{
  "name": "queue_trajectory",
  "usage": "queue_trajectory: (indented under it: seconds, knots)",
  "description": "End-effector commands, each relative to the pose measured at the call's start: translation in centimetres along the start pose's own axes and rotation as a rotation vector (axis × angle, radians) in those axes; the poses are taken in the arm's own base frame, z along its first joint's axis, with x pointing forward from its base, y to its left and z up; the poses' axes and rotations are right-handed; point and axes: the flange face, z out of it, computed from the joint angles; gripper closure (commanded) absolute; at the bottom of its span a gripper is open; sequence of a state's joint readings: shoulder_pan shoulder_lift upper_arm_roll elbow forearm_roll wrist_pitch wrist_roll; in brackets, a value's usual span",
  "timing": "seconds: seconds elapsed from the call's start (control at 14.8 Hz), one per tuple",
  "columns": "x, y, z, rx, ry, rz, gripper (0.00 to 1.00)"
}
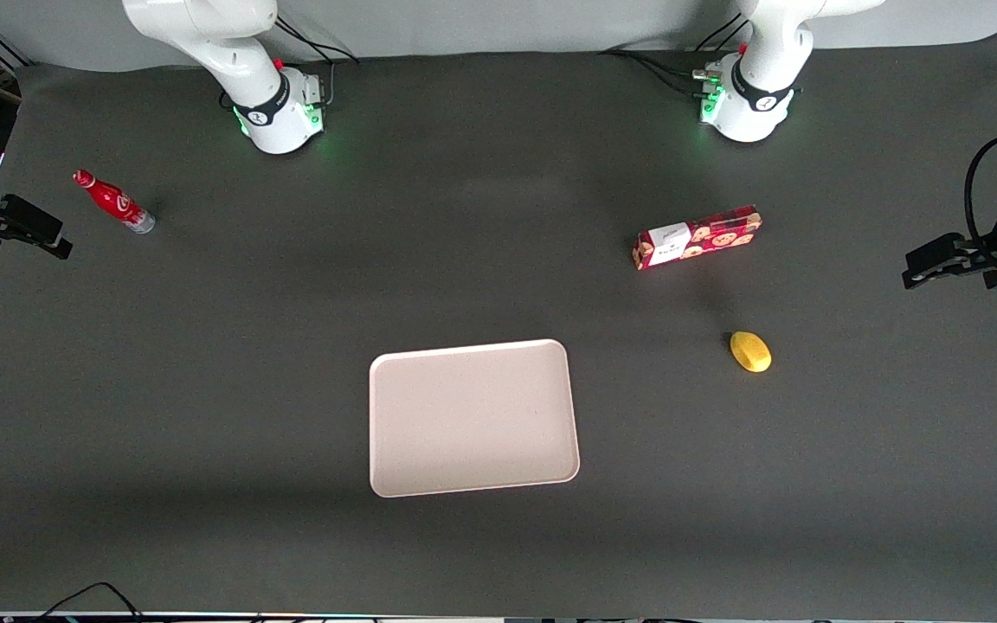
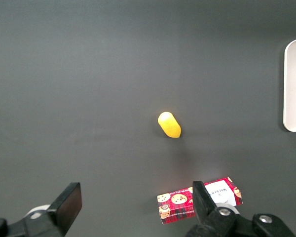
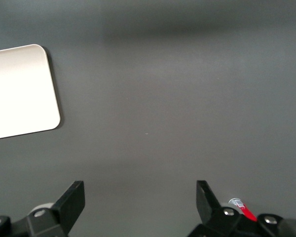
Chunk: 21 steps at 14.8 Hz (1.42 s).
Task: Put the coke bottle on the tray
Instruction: 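Move the right gripper toward the red Coca-Cola bottle's cap end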
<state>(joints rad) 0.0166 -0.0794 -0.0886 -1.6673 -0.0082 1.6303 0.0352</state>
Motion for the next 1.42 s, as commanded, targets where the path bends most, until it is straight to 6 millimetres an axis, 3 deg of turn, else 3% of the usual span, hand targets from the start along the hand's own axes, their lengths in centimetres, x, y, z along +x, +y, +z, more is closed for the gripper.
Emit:
queue_trajectory:
  seconds: [0.0,0.07,0.61,0.74,0.88,1.08,1.35]
  knots:
    - [0.6,0.3,-0.1,0.000,0.001,-0.007,0.00]
    - [0.6,1.0,-0.2,0.011,0.000,0.009,0.00]
    - [0.5,1.1,0.4,0.002,-0.027,0.010,0.00]
    - [0.0,2.2,0.7,0.000,-0.056,0.032,0.00]
    - [-1.0,5.4,1.8,0.004,-0.099,0.087,0.00]
    - [-3.3,8.1,3.9,0.012,-0.142,0.152,0.00]
    - [-8.9,10.3,8.0,0.026,-0.094,0.205,0.00]
